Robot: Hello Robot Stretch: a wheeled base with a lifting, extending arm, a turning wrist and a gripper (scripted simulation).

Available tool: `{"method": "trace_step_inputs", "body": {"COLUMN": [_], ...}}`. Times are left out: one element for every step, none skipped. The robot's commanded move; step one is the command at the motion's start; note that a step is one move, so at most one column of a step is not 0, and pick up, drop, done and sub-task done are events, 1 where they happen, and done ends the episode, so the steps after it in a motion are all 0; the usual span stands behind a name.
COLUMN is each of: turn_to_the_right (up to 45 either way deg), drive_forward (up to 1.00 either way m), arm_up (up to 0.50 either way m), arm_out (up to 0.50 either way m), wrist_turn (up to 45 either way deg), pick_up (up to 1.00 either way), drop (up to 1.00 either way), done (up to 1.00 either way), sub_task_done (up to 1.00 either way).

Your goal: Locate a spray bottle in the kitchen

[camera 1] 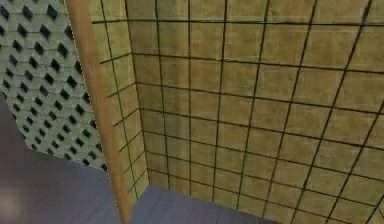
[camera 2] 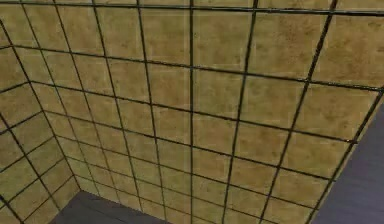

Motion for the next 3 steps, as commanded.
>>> {"method": "trace_step_inputs", "body": {"turn_to_the_right": [-39.0, 0.0, -21.0], "drive_forward": [0.00, 0.85, 0.00], "arm_up": [0.00, 0.00, 0.00], "arm_out": [0.00, 0.00, 0.00], "wrist_turn": [0.0, 0.0, 0.0], "pick_up": [0.00, 0.00, 0.00], "drop": [0.00, 0.00, 0.00], "done": [0.00, 0.00, 0.00], "sub_task_done": [0.00, 0.00, 0.00]}}
